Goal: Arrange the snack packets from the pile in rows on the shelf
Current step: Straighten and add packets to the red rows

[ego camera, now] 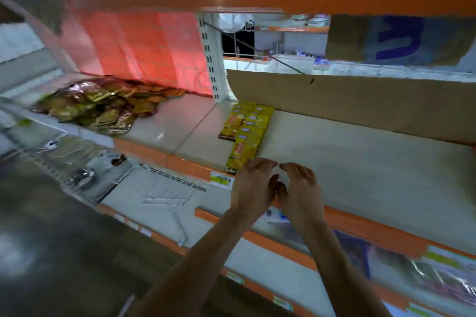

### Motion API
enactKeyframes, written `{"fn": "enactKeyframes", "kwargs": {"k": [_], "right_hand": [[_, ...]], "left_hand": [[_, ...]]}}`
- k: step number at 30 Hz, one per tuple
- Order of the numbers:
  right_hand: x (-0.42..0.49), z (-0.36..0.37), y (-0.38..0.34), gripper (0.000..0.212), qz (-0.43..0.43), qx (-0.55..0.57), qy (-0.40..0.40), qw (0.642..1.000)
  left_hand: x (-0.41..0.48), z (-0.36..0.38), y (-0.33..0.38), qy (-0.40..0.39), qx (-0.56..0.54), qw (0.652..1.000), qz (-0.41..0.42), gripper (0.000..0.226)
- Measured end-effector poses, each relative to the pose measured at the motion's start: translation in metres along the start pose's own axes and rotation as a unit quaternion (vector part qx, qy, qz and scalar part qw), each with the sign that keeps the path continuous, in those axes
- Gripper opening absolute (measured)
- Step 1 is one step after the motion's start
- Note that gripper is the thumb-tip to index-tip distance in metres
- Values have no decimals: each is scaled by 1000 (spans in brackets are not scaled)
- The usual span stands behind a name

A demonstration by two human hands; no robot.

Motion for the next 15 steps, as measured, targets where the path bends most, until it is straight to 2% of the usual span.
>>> {"fn": "enactKeyframes", "kwargs": {"k": [5, 15], "right_hand": [[6, 63, -60, 35, -44, 14, -34, 998], [51, 164, -144, 39, -72, 14, -107, 992]], "left_hand": [[-22, -46, -77, 26, 33, 997, -58, 26], [-16, -98, -209, 53, 76, 981, -170, 37]]}}
Point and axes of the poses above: each hand's wrist, its own x-axis towards the middle knuckle, its own z-axis out of the palm, y = z × x, the point moved 3 cm from there along x, towards the middle knuckle, and after that the axes turned 4 degrees about x, right-handed, at the moved point
